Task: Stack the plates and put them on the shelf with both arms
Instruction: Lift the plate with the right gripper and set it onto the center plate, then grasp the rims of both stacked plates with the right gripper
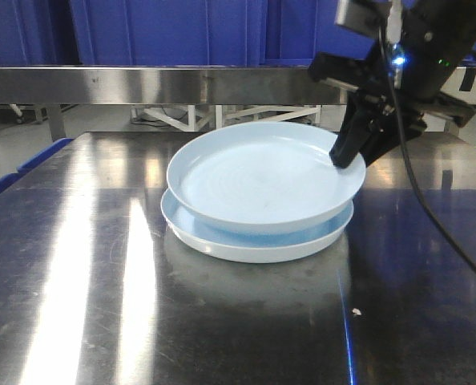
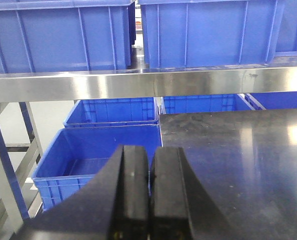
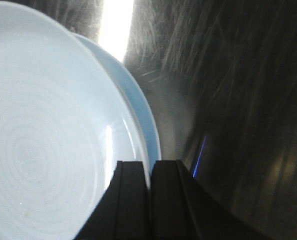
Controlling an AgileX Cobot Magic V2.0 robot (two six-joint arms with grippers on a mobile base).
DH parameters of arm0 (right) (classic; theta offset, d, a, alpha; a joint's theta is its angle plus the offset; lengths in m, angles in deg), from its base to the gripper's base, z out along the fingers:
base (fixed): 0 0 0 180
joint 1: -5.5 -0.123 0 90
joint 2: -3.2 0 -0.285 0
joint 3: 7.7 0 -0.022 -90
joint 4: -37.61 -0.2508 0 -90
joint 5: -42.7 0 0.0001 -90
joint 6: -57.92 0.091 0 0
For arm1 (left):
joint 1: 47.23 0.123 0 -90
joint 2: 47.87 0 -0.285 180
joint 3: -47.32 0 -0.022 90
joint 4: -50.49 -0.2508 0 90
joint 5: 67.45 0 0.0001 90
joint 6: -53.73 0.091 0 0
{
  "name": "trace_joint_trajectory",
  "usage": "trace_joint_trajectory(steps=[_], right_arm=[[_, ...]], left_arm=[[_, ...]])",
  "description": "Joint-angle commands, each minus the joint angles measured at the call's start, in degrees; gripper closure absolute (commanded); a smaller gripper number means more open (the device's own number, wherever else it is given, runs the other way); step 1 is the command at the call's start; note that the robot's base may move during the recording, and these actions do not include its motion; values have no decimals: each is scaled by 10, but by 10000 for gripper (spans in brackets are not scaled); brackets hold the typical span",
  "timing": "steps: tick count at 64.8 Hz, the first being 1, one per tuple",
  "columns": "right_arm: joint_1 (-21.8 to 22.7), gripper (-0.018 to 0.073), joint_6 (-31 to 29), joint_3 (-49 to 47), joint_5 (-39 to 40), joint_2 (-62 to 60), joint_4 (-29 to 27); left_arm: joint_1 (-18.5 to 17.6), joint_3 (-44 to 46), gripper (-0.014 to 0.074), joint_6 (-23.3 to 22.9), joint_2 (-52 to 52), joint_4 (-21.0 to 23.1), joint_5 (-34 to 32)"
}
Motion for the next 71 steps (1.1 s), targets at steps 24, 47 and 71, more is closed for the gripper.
trace_joint_trajectory(steps=[24, 47, 71], right_arm=[[-1, 209, 4, -14, 21, -7, 25], [-9, 209, 8, -6, 24, 15, 31], [-33, 209, 14, -6, 18, 31, 25]], left_arm=[[1, 17, 514, -1, 4, -1, -49], [1, 17, 514, -1, 4, -1, -49], [1, 17, 514, -1, 4, -1, -49]])
